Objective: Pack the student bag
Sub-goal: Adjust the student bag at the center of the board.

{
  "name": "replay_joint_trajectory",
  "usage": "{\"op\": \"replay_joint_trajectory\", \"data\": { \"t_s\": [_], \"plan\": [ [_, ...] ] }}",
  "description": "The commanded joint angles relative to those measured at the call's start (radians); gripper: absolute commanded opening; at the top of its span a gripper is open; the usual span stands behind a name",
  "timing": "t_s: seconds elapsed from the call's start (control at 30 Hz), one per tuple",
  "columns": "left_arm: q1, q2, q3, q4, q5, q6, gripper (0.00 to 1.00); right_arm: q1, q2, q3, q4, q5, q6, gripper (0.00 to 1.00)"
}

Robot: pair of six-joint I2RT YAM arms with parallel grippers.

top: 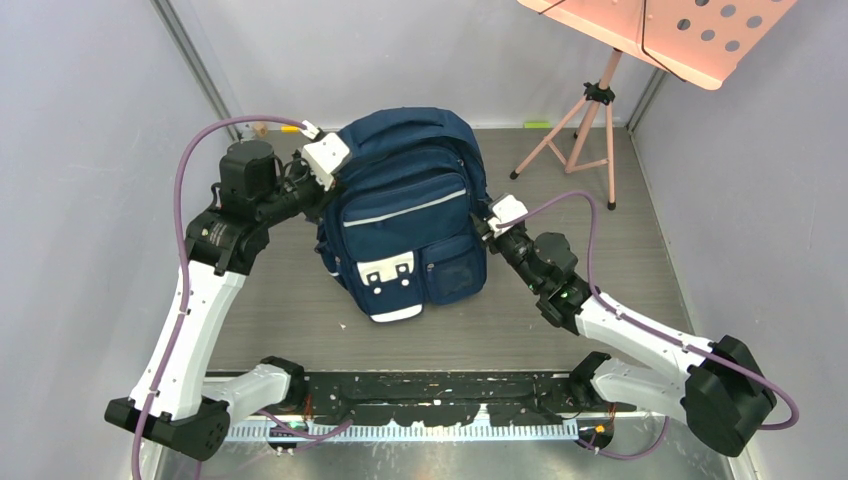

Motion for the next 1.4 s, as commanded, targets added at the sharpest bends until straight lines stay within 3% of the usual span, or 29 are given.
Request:
{"op": "replay_joint_trajectory", "data": {
  "t_s": [0.0, 0.17, 0.37, 0.5, 0.53, 0.63, 0.7, 1.37],
  "plan": [
    [0.013, -0.047, 0.011, 0.059, -0.038, 0.035, 0.0, -0.003, -0.041, 0.035, 0.024, 0.043, -0.025, 0.46],
    [0.013, -0.034, 0.022, 0.048, -0.024, 0.027, 0.0, -0.002, -0.047, 0.038, 0.026, -0.084, -0.01, 0.52],
    [0.013, -0.042, 0.009, 0.063, -0.019, 0.021, 0.0, 0.0, -0.02, 0.064, 0.071, -0.116, -0.009, 0.54],
    [0.013, -0.042, -0.009, 0.077, -0.002, 0.011, 0.0, 0.0, 0.019, 0.108, 0.083, -0.09, -0.028, 0.39],
    [0.013, -0.042, -0.014, 0.082, 0.001, 0.008, 0.0, 0.0, 0.023, 0.116, 0.081, -0.085, -0.03, 0.28],
    [0.013, -0.05, -0.035, 0.103, 0.003, 0.003, 0.0, 0.0, 0.016, 0.139, 0.063, -0.081, -0.029, 0.09],
    [0.013, -0.055, -0.047, 0.111, 0.004, 0.001, 0.0, 0.0, -0.001, 0.143, 0.056, -0.076, -0.024, 0.02],
    [0.013, -0.112, -0.112, 0.135, 0.007, 0.01, 0.0, 0.0, -0.098, 0.289, -0.085, 0.092, -0.143, 0.01]
  ]
}}
